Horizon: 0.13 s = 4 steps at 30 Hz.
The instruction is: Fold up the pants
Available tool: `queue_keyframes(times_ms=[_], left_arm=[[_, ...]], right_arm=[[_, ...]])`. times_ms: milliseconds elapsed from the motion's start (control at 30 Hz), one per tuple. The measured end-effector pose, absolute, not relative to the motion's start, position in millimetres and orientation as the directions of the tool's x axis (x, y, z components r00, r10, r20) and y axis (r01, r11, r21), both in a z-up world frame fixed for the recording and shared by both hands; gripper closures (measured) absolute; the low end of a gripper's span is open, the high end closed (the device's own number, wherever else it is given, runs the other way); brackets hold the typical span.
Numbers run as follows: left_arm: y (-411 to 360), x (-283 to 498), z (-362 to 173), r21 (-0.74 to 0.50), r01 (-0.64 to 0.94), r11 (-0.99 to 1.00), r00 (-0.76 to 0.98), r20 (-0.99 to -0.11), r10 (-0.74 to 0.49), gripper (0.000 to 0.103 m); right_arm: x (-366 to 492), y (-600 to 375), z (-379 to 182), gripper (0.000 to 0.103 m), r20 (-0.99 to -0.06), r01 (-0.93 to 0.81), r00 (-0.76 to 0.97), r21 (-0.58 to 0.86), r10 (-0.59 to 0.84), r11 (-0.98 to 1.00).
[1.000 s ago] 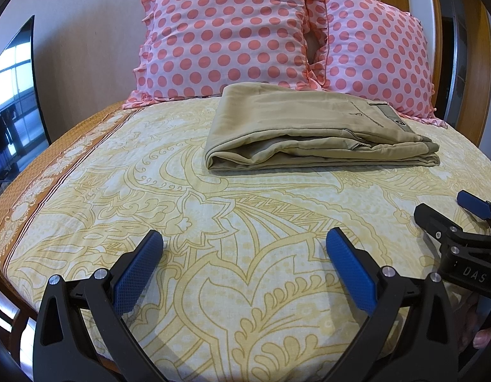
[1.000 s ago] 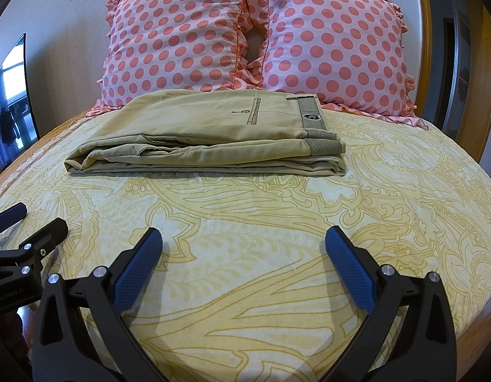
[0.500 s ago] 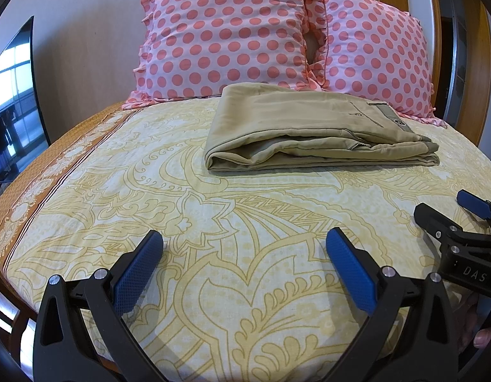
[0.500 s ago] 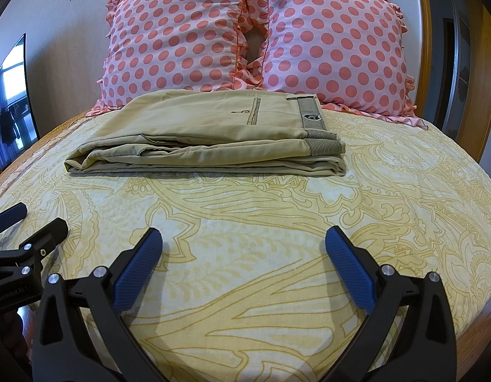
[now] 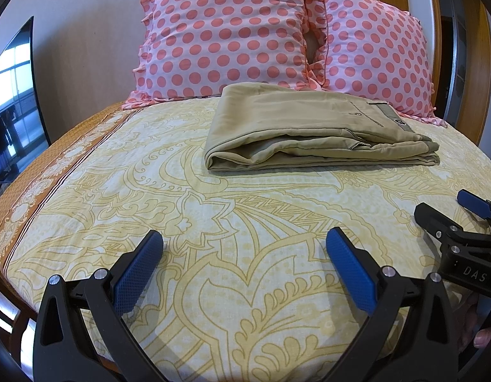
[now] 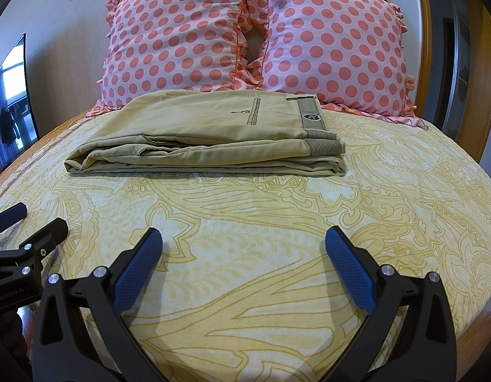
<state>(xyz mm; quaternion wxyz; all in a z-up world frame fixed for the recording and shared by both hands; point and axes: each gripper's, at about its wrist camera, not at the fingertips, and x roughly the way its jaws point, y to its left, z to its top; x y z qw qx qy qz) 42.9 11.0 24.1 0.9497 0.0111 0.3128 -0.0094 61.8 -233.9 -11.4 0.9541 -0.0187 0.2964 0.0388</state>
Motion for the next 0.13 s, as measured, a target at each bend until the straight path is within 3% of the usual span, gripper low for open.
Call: queue_keyframes(times_ms=[133], left_arm=[[11.0,43.0,23.9,0.015,0.025,1.0,0.801,-0.598,-0.011,0.001]], right_arm=[[62.0,-234.3,-11.3,0.002,-0.567,-0.086,0.821,-0.012,0.064,0.996]])
